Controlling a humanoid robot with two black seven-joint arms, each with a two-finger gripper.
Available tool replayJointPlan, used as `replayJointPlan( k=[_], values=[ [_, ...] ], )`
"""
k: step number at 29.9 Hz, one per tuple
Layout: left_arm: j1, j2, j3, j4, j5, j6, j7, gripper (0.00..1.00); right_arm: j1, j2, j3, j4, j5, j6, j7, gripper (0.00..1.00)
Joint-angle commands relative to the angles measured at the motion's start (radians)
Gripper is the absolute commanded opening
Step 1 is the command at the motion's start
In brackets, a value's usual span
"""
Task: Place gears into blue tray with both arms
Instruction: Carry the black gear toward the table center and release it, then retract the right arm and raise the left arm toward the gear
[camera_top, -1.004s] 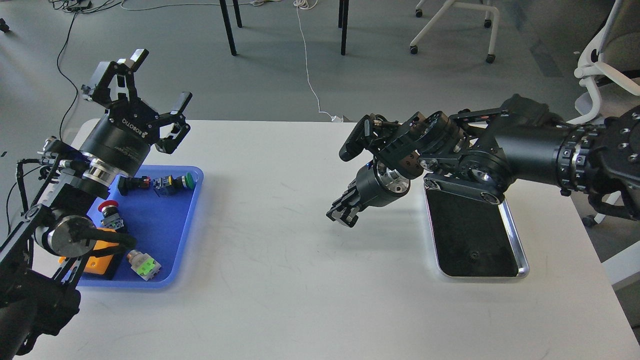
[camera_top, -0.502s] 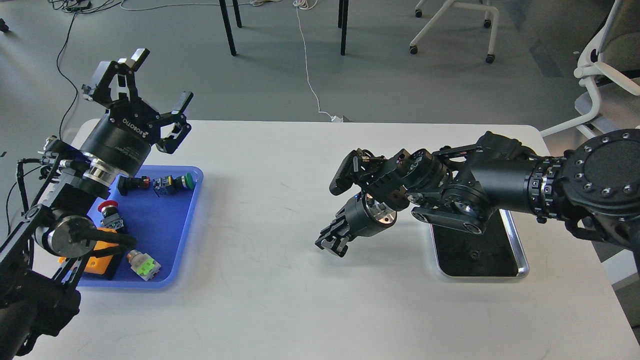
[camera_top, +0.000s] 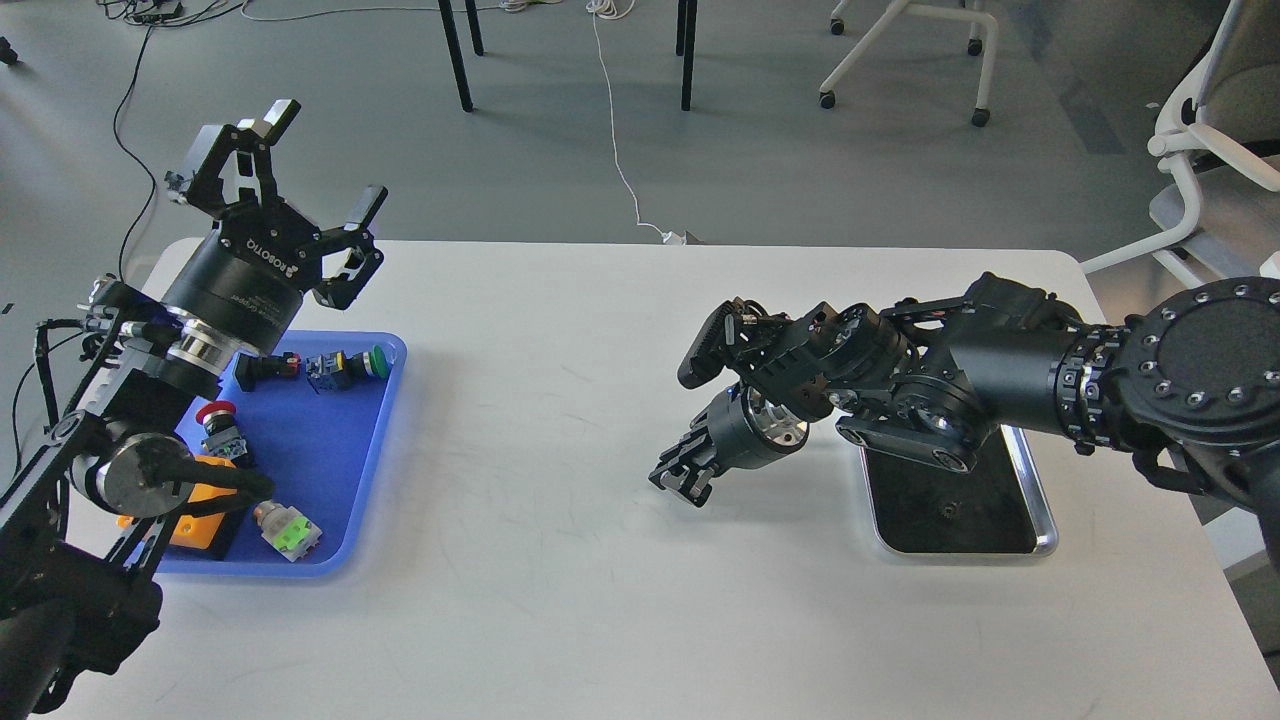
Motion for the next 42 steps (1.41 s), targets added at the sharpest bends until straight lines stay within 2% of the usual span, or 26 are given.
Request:
replayJointPlan(
  k=[1, 5, 9, 12, 14, 22, 24, 28, 33, 38, 40, 42],
  values=[
    [0.0, 0.0, 0.0, 0.001, 0.0, 0.0, 0.0, 0.98, -0.008, 0.0, -0.001, 0.0, 0.0, 0.0, 0.0, 0.33],
    [0.0, 0.0, 0.0, 0.001, 0.0, 0.0, 0.0, 0.98, -0.01, 0.0, -0.001, 0.0, 0.0, 0.0, 0.0, 0.35],
    [0.0, 0.002, -0.002, 0.0, 0.0, 0.0, 0.0, 0.98, -0.005, 0.0, 0.002, 0.003, 0.009, 0.0, 0.0, 0.47],
    [-0.001, 0.002, -0.002, 0.0, 0.0, 0.0, 0.001, 0.98, 0.021, 0.0, 0.001, 0.018, 0.031, 0.002, 0.0, 0.6],
    [-0.001, 0.002, -0.002, 0.0, 0.0, 0.0, 0.001, 0.98, 0.059, -0.012, 0.002, 0.041, 0.031, 0.003, 0.0, 0.65],
    [-0.001, 0.003, -0.002, 0.001, 0.0, 0.002, 0.0, 0.98, 0.147, -0.283, 0.071, 0.187, 0.069, 0.0, 0.0, 0.93],
    [-0.001, 0.002, 0.0, 0.001, 0.002, 0.003, 0.0, 0.98, 0.124, -0.377, 0.161, 0.214, 0.182, 0.0, 0.0, 0.95],
    [0.0, 0.002, 0.003, 0.001, 0.006, 0.005, -0.003, 0.98, -0.011, -0.535, 0.322, 0.274, 0.576, 0.002, 0.0, 0.97],
    [-0.003, 0.002, 0.015, 0.003, 0.032, 0.011, -0.058, 0.98, -0.259, -0.643, 0.587, 0.264, 0.993, 0.003, 0.0, 0.98],
    [-0.005, -0.005, 0.018, 0.003, 0.245, 0.003, -0.164, 0.98, -0.508, -0.643, 0.854, 0.222, 1.219, 0.023, 0.0, 0.99],
    [-0.014, -0.003, 0.041, 0.003, 0.333, 0.002, -0.193, 0.98, -0.569, -0.631, 0.913, 0.164, 1.293, 0.086, 0.0, 0.99],
    [-0.04, 0.0, 0.102, 0.003, 0.415, -0.011, -0.21, 0.98, -0.614, -0.609, 0.945, 0.078, 1.362, 0.217, 0.0, 0.99]
  ],
)
